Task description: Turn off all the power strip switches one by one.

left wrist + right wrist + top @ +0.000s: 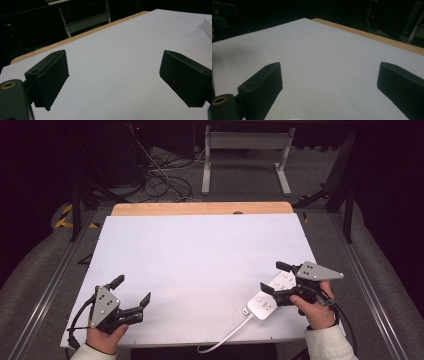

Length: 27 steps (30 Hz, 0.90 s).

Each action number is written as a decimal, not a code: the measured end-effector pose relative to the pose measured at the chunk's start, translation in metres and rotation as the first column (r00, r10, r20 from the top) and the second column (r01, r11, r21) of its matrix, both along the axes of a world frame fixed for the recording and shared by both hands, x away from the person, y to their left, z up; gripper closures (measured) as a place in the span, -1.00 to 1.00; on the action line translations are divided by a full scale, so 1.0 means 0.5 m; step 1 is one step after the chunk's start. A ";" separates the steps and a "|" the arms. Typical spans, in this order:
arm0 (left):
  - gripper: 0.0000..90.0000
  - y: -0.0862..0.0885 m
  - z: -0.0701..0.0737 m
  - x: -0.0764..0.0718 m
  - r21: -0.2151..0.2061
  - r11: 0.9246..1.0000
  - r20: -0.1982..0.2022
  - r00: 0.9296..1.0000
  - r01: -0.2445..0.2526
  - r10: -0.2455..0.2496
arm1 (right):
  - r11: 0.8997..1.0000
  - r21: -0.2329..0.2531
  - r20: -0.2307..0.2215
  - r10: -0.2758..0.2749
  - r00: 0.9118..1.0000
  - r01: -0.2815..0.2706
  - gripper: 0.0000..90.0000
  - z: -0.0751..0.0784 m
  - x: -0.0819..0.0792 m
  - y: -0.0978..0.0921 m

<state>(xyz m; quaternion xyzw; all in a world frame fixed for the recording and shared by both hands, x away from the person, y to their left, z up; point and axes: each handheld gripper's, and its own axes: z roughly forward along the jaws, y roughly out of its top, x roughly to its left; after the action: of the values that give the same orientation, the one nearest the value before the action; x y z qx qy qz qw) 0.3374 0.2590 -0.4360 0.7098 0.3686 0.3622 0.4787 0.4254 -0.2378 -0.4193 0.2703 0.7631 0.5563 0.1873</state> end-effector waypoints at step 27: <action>-0.81 0.019 -0.027 0.026 -0.034 0.999 -0.041 0.999 -0.010 0.008 | 0.999 -0.039 -0.007 0.021 1.000 -0.021 -0.90 -0.079 0.000 -0.048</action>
<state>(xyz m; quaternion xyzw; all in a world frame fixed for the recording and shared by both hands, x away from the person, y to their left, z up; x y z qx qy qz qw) 0.3505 0.2682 -0.4494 0.7070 0.3878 0.3433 0.4816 0.4256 -0.2618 -0.4590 0.2603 0.7773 0.5423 0.1841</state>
